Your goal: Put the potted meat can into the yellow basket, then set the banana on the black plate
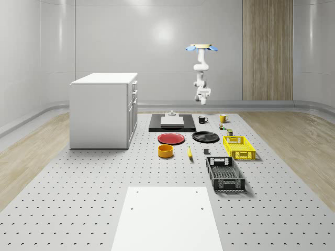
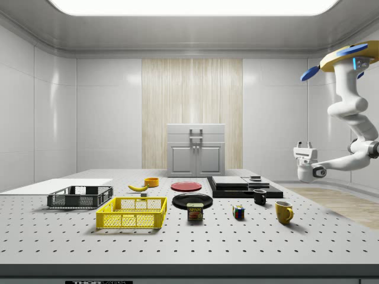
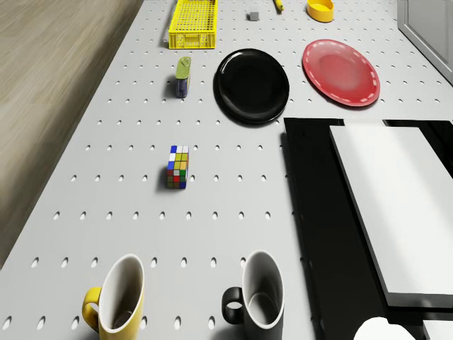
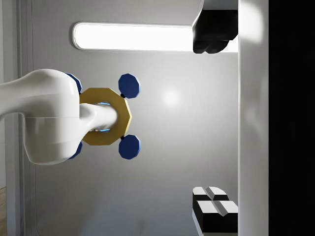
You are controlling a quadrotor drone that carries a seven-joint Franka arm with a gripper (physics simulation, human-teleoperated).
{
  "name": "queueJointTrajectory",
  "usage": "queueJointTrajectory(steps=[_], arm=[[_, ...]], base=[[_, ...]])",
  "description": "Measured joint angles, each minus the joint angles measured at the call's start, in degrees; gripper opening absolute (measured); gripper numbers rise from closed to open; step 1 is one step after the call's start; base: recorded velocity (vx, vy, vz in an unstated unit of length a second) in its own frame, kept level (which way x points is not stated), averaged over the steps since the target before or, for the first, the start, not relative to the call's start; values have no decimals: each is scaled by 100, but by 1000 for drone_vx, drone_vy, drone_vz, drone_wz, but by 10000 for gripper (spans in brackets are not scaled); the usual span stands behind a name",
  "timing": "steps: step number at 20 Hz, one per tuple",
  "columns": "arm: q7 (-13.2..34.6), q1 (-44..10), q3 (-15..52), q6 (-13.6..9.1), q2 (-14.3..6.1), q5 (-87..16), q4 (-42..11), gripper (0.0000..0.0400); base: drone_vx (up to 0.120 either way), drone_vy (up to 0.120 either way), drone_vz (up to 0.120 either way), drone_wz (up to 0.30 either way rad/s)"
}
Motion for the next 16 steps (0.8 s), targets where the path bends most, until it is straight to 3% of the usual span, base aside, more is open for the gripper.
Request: queueJointTrajectory(steps=[10,16], arm=[[39,-67,215,46,-33,-301,-39,400],[125,-208,673,82,-66,-946,-116,400]], base=[[120,120,0,0],[120,120,0,0]])
